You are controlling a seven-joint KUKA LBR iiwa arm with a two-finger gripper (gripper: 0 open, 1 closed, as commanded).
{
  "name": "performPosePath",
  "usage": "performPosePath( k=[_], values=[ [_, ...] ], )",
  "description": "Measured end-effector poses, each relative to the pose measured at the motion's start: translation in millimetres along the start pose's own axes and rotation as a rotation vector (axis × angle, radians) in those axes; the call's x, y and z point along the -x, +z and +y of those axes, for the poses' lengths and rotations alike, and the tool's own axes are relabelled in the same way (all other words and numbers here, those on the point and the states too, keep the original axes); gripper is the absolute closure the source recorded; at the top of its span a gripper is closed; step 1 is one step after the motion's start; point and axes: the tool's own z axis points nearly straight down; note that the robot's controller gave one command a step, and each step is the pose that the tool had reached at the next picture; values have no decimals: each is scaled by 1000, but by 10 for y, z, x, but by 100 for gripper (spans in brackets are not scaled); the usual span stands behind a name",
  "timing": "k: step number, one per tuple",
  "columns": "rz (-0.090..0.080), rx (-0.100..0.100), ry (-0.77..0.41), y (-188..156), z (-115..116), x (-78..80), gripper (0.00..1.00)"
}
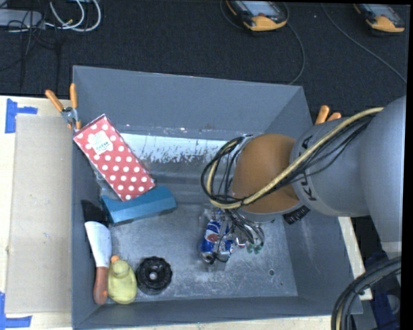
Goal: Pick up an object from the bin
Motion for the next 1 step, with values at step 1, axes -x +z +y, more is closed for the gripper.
performPosePath(
  k=[1],
  values=[
    [1,0,-23,2,-198,6,0]
  ],
)
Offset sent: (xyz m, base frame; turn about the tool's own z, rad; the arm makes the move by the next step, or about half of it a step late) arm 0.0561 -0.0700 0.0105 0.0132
